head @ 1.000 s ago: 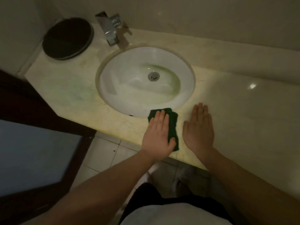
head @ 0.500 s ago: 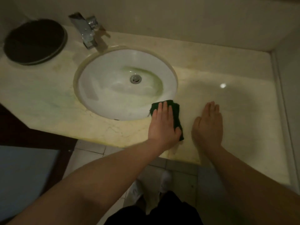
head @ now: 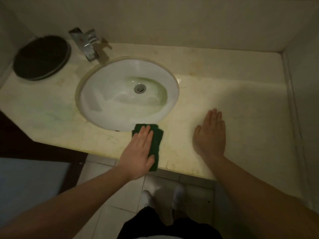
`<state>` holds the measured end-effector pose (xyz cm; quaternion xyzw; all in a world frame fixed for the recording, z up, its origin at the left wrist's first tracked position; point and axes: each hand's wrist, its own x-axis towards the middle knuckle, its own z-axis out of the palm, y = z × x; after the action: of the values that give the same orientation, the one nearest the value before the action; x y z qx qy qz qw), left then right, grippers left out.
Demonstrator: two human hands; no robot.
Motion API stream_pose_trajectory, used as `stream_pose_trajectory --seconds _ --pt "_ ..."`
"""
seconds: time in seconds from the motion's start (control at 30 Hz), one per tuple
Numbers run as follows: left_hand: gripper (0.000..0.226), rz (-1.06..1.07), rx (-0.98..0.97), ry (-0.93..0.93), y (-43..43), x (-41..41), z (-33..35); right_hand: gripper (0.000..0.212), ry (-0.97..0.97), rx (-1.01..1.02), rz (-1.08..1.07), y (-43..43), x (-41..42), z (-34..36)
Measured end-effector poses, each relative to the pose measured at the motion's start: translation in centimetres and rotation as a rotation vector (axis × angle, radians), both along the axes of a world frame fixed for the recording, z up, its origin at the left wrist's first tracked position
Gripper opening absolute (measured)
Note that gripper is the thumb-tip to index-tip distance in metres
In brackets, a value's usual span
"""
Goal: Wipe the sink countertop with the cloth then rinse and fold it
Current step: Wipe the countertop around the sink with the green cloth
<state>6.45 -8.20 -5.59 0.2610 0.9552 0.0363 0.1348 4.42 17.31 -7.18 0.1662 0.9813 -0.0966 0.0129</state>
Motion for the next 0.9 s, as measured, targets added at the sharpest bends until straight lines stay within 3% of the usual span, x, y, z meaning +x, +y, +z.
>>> stream_pose_trajectory --seconds 0.1,0.2,0.3,0.4,0.53,0.7,0.9 --pt "0.079 0.092 -0.018 0.034 -2.1 1.4 -0.1 0.068 -0.032 -0.009 0.006 -0.1 0.2 0.3" --pt "0.079 0.297 0.042 0.018 3.7 0.2 0.0 0.070 -0.045 -0.006 0.004 0.4 0.5 0.1" --pt "0.080 0.173 0.173 -0.020 12.7 -0.2 -0.1 0.069 -0.054 -0.003 -0.003 2.0 0.7 0.0" --pt "0.078 0.077 0.144 -0.031 15.9 0.6 -0.3 0.068 -0.055 0.007 0.000 2.9 0.9 -0.5" --pt "0.078 0.166 0.159 0.013 10.6 1.4 -0.8 0.071 -0.018 -0.027 -0.021 1.6 1.5 -1.0" --pt "0.076 0.494 0.101 0.078 0.8 -0.1 -0.9 0.077 -0.034 -0.036 -0.053 -1.3 1.3 -0.4" --pt "0.078 0.747 0.025 0.111 -10.8 -2.2 -0.8 0.079 -0.080 -0.077 0.106 -9.8 0.6 -0.6"
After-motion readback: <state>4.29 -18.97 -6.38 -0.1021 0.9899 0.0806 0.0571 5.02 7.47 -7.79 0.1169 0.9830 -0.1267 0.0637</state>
